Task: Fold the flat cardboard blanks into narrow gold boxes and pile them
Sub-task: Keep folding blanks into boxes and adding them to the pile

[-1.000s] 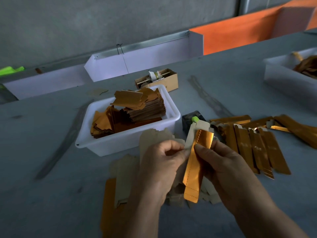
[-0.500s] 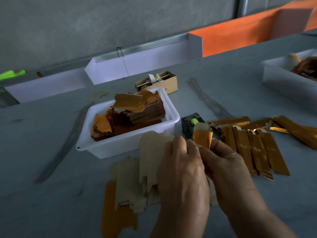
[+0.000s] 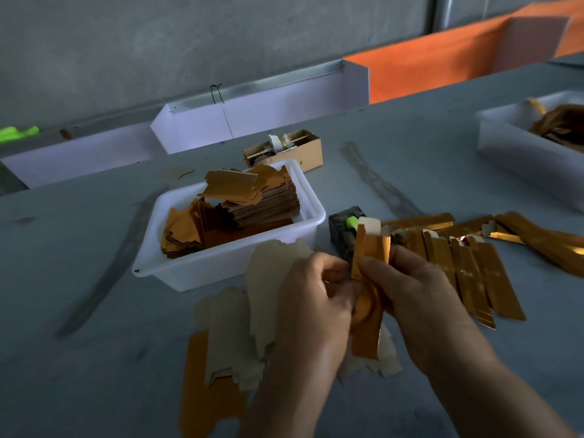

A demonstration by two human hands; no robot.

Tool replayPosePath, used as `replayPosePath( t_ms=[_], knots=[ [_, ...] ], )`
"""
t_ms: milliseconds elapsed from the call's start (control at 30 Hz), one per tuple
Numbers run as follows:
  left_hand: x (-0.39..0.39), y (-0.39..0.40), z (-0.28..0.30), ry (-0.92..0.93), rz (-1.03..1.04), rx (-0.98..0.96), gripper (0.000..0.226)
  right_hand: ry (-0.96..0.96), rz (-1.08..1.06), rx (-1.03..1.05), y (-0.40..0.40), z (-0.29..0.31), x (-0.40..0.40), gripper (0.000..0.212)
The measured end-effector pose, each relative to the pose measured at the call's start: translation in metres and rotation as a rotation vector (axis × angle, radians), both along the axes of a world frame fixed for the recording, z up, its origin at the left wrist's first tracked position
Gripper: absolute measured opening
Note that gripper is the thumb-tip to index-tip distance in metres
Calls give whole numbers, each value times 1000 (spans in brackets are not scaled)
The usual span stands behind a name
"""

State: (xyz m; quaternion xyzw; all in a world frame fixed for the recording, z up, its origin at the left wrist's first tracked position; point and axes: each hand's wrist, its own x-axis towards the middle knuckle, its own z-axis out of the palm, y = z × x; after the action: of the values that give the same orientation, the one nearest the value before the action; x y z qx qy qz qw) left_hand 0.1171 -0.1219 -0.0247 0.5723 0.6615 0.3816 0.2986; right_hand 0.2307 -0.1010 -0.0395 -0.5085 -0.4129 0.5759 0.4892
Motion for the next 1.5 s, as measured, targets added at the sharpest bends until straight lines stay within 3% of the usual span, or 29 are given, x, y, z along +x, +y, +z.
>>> replayPosePath(
  t_ms=[100,267,367,433,500,633,833,967,1333,1500],
  knots=[
    [-7,3,6,-278,-27,-191,9,96,68,46,3,6,5,10],
    [-6,12,10,-642,1,-315,2,-53,203,92,8,9,13,26],
    [-11,13,8,-753,51,-339,5,-189,22,101,19,5,33,18],
    [-15,13,6,-755,60,-332,6,-371,-114,107,27,-2,50,10],
    [-17,14,2,-705,67,-323,13,-485,-93,91,32,-11,61,8],
    [-17,14,-3,-666,73,-334,15,-509,56,33,38,-21,59,14],
    [-18,16,-6,-685,87,-348,15,-529,74,22,46,-23,49,13],
    [-18,16,-6,-705,56,-352,16,-640,99,58,50,-28,45,10],
    [-16,14,-6,-687,39,-362,14,-530,82,-33,57,-31,39,6],
    [-16,14,-5,-706,36,-369,15,-192,6,-96,47,-31,38,7]
  ],
)
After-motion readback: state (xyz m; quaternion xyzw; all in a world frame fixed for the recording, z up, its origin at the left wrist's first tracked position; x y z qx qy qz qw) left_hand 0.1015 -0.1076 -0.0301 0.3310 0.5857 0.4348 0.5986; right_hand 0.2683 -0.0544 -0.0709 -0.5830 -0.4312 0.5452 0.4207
